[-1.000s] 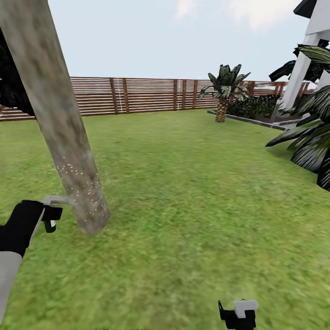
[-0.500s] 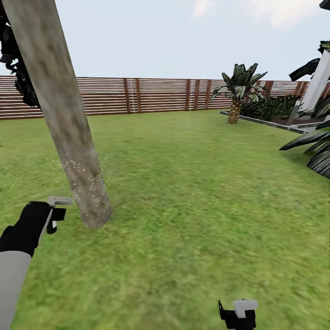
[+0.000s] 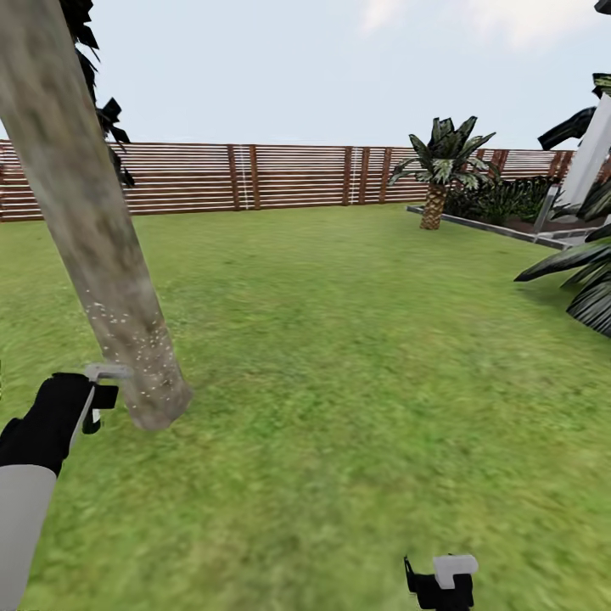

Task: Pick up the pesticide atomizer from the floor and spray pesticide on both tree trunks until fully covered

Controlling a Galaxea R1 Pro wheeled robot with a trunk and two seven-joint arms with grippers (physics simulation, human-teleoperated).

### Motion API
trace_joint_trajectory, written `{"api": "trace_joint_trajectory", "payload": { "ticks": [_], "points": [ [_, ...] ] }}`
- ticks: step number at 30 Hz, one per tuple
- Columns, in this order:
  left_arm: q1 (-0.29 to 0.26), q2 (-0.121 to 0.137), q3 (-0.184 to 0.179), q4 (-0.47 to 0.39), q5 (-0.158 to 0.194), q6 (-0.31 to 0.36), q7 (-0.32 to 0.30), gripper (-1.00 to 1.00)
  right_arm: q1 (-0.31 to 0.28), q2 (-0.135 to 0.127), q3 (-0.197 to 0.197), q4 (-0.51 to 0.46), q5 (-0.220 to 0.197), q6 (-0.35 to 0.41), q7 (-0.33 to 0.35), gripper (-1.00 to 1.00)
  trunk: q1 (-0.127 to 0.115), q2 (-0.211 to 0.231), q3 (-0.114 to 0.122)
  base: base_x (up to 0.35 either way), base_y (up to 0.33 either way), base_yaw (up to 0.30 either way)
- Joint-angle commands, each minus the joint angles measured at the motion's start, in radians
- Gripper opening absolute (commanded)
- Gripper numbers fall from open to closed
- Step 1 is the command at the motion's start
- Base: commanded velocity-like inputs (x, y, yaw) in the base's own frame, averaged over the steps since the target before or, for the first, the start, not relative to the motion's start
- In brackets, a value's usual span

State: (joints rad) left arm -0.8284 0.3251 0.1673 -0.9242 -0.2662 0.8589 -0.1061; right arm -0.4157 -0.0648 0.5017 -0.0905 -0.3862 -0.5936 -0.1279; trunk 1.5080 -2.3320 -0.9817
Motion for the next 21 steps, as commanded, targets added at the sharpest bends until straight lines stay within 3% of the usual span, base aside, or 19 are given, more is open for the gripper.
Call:
{"api": "trace_joint_trajectory", "payload": {
  "ticks": [1, 4, 6, 9, 11, 21],
  "points": [
    [0.001, 0.001, 0.023, 0.001, 0.004, -0.001, 0.024, -1.00, 0.000, 0.000, 0.000, 0.000, 0.000, 0.000, 0.000, 1.00, 0.000, 0.000, 0.000, 0.135, -0.272, 0.176],
    [0.010, -0.003, 0.065, 0.015, 0.006, -0.007, 0.074, -1.00, 0.000, 0.000, 0.000, 0.000, 0.000, 0.000, 0.000, 1.00, 0.000, 0.000, 0.000, 0.133, -0.272, 0.239],
    [0.017, -0.015, 0.068, 0.043, 0.010, -0.011, 0.082, -1.00, 0.000, 0.000, 0.000, 0.000, 0.000, 0.000, -0.001, 1.00, 0.000, 0.000, 0.000, 0.131, -0.272, 0.273],
    [0.019, -0.054, 0.065, 0.055, 0.007, -0.013, 0.084, -1.00, 0.000, 0.000, 0.000, 0.000, 0.000, 0.000, -0.001, 1.00, 0.000, 0.000, 0.000, 0.141, -0.267, 0.276],
    [0.018, -0.059, 0.070, 0.057, 0.006, -0.012, 0.085, -1.00, 0.000, 0.000, 0.000, 0.000, 0.000, 0.000, 0.000, 1.00, 0.000, 0.000, 0.000, 0.195, -0.228, 0.277],
    [0.034, -0.027, 0.078, 0.057, 0.012, -0.015, 0.085, -1.00, 0.000, 0.000, 0.000, 0.000, 0.000, 0.000, 0.000, 1.00, 0.000, 0.000, 0.000, 0.235, -0.182, 0.277]
  ]
}}
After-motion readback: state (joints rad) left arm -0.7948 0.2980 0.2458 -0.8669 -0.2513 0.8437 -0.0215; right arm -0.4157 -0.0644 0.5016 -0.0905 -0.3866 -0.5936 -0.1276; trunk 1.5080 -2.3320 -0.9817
